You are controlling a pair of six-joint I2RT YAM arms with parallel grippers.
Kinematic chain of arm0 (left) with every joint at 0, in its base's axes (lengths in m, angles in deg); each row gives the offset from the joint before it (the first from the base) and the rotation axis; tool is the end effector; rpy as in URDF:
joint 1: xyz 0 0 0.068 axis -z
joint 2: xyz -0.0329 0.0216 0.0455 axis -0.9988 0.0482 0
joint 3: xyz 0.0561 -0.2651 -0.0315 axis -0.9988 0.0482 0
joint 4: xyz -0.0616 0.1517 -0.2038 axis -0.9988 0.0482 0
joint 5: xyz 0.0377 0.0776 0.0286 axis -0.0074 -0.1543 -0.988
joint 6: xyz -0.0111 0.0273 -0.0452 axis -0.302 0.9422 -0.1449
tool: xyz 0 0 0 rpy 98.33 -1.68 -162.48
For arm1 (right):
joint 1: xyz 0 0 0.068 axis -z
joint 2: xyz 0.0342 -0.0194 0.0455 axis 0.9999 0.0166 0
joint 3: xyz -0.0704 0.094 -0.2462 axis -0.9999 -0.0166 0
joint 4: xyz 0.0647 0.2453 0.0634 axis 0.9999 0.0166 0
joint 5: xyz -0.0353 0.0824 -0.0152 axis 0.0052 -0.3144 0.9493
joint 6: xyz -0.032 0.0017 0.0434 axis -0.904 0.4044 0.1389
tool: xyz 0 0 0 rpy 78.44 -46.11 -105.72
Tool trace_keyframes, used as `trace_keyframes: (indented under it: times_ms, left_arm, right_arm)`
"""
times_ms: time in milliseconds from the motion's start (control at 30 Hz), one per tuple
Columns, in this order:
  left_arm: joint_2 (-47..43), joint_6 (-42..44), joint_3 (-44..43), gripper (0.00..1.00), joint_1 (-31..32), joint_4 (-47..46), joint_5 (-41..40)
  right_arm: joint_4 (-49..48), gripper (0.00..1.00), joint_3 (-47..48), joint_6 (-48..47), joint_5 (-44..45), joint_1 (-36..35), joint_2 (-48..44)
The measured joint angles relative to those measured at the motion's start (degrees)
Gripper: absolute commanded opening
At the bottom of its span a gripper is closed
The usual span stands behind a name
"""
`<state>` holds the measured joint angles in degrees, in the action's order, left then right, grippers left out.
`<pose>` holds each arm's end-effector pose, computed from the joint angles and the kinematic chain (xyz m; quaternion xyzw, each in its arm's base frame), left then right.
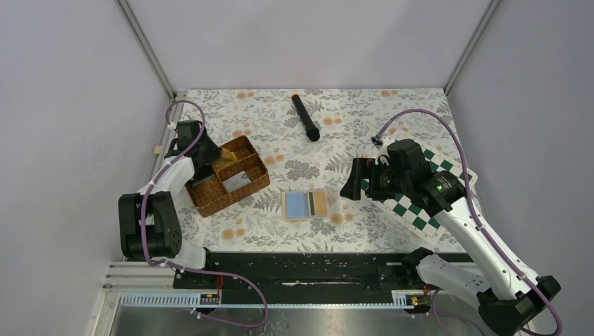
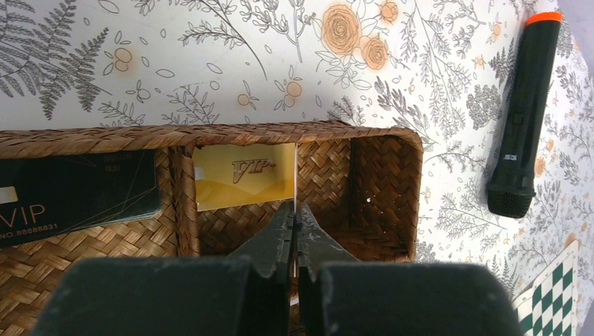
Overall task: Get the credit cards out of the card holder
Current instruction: Place the credit card in the storage box.
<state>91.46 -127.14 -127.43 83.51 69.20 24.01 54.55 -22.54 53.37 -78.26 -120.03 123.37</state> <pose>0.3158 0.0183 0.2252 -0.3172 0.8567 -0.1495 0.3782 0.1575 0.1049 0.3448 -0.0885 0.8919 0.3061 0.3210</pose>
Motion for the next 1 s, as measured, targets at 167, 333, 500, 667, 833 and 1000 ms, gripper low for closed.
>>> trace_keyframes:
  times_ms: [167,333,500,667,833,1000]
  left_arm:
    - [0.0,0.0,0.0,0.0,0.0,0.5,-0.7]
    - [0.0,0.0,0.0,0.01,0.0,0.4,-0.9]
    - [0.7,0.0,0.0,0.02,0.0,0.1,-0.9]
    - [1.9,0.1,0.0,0.03,0.0,0.1,-0.9]
    - [1.9,0.3,0.0,0.04,0.0,-0.1,-0.9]
    - [1.9,0.4,0.1,0.04,0.0,-1.1,-0.8]
  right_arm:
    - [0.0,0.99,0.0,0.1,0.0,0.0,0.0]
    - [0.0,1.0,0.0,0.2,0.0,0.0,0.0]
    - [0.0,1.0,0.0,0.2,0.0,0.0,0.0]
    - [0.0,1.0,0.0,0.3,0.0,0.0,0.0]
    - [0.0,0.99,0.0,0.5,0.0,0.0,0.0]
    - [0.0,0.99,0.0,0.7,0.0,0.0,0.0]
